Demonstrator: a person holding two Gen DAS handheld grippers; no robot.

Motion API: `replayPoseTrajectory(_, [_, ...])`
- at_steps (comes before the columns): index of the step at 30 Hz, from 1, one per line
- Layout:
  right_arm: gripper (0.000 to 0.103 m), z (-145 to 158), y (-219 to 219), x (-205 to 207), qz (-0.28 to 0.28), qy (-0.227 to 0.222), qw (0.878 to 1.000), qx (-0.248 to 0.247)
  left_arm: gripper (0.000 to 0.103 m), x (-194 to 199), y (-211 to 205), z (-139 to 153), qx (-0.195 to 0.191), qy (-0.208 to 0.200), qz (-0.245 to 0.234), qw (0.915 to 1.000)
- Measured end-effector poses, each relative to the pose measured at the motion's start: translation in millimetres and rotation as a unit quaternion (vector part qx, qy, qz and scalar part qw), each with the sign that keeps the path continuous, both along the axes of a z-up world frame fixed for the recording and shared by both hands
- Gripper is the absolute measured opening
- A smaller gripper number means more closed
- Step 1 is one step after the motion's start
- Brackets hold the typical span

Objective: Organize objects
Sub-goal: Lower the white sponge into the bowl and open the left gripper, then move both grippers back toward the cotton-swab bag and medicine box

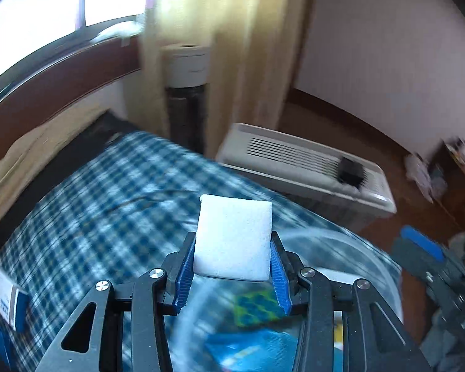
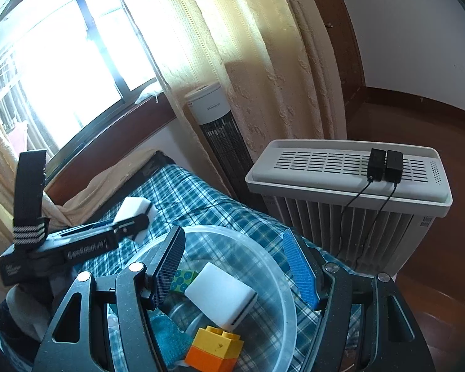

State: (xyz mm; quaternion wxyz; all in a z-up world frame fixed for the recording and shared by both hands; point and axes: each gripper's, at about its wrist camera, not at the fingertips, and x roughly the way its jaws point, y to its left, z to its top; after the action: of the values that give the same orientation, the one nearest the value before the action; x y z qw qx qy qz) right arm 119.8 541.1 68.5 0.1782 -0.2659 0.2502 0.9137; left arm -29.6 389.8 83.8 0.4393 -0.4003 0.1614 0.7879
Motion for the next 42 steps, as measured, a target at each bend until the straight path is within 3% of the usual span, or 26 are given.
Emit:
replayPoseTrajectory(8, [0.067,4,-2,12,-0.011,-0.001,1.0,0.003,0.05,30,17,-15,-0.021,-0.024,-0.058,0.9978])
replayPoseTrajectory(10, [0.067,7,-4,19,-0.015,0.005,1.0,0.004,0.061,30,18,-18,-0.02,-0.031,-0.055,0.9978])
replayPoseTrajectory(16, [0.067,9,-10,30,-0.021,0.008,1.0,0.001,0.077,35,11,-16,-0.011,-0.025,-0.052,0.9983])
replayPoseTrajectory(25, [0.067,26,-31,34,-0.009,0.025,1.0,0.015,0.089,28,-23,8,0.025,-0.008,-0.007,0.9996])
replayPoseTrajectory(34, [0.067,39,-62,27,0.013,0.032,0.999,0.026,0.09,19,-66,33,0.06,0.021,0.041,0.9971])
replayPoseTrajectory(42, [0.067,44,-99,7,0.051,0.029,0.998,0.036,0.09,11,-111,41,0.066,0.046,0.087,0.993])
